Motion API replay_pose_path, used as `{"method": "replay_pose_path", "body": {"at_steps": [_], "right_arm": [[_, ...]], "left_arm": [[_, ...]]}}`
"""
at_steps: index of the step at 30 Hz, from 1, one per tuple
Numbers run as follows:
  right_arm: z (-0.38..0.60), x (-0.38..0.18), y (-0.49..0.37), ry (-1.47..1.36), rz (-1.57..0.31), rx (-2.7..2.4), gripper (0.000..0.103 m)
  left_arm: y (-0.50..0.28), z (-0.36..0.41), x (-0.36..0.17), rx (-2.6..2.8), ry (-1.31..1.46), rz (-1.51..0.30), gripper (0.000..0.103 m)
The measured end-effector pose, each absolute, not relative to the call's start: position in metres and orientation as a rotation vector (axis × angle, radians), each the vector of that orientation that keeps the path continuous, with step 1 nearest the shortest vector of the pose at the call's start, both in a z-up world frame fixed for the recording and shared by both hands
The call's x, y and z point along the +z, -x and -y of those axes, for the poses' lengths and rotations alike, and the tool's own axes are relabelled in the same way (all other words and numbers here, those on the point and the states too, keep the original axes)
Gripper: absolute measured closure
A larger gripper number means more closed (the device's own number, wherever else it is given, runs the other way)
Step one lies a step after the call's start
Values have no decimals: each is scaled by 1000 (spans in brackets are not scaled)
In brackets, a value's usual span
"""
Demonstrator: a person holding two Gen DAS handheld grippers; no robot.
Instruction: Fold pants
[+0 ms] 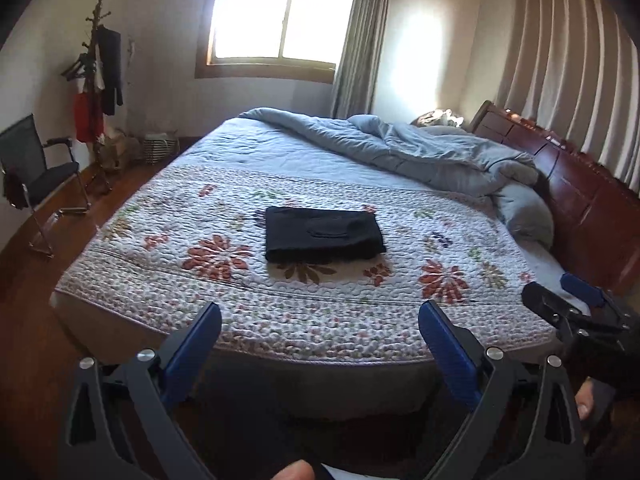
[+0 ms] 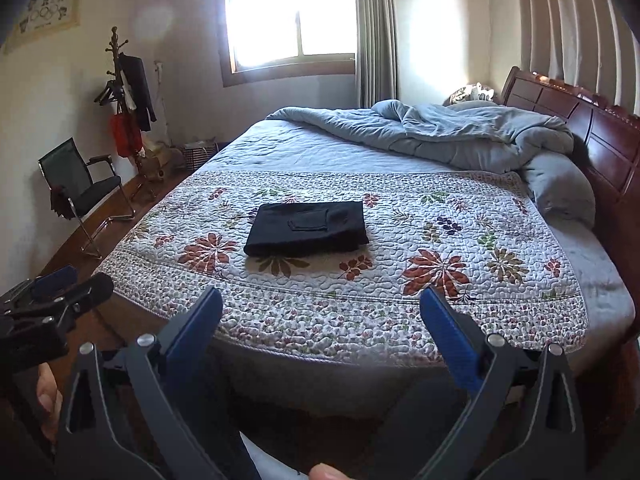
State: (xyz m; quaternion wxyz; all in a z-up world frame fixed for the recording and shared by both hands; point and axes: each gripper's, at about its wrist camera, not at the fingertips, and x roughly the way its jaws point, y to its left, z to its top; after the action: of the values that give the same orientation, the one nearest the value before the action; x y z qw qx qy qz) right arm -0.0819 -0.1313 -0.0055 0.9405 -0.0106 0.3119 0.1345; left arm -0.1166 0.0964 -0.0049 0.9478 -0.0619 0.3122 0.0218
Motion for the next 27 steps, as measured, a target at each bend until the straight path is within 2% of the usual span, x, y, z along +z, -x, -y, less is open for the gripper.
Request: {"method": "replay_pose_path", "body": {"at_steps": [27], "right_arm": [[113,-21,51,34,-680,321,5]], "left_arm": [[94,-109,-11,107,123,-663,4]]}}
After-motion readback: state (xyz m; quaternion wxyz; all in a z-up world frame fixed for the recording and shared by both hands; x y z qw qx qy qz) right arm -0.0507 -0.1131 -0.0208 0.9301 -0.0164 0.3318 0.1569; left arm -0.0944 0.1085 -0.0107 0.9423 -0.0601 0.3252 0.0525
